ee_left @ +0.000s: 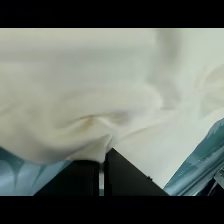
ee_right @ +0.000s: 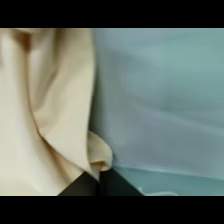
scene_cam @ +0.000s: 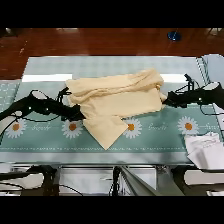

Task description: Fold the shirts.

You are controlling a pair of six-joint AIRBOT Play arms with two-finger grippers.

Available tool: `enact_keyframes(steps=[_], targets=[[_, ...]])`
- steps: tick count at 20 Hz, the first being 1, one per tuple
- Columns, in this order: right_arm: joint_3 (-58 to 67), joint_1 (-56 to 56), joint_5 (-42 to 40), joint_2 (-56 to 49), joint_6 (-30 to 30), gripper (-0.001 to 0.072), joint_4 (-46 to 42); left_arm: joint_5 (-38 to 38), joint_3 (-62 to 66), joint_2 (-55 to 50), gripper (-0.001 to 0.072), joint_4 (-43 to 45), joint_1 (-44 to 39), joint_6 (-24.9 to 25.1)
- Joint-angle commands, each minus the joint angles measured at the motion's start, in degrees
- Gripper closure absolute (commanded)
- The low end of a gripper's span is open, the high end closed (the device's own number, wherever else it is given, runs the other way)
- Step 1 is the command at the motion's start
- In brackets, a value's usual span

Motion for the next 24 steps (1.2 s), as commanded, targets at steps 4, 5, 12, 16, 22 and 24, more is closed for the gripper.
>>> enact_keyframes(steps=[4,5,12,16,22,24], targets=[[0.09,-4.5,0.07,16.81,-0.37,0.0687,0.66,-8.41,11.17,5.29,0.0684,-0.92,4.94,1.44],[0.09,-5.14,0.11,20.52,-0.33,0.0687,0.7,-9.73,13.73,7.48,0.0684,-0.92,5.57,1.6],[14.19,-5.79,6.93,40.04,2.1,0.0688,6.93,-11.93,36.68,28.0,0.0684,-0.9,6.21,1.55],[31.78,-5.79,6.88,44.57,7.61,0.0688,7.21,-10.49,50.77,37.59,0.0684,-0.44,6.21,1.33],[56.63,-5.79,8.22,44.61,17.88,0.0688,-0.37,-7.26,63.63,49.59,0.0685,20.74,6.21,-9.11],[61.72,-5.79,11.67,44.61,22.6,0.0688,-5.4,-9.27,65.05,53.44,0.0684,27.28,6.21,-12.35]])
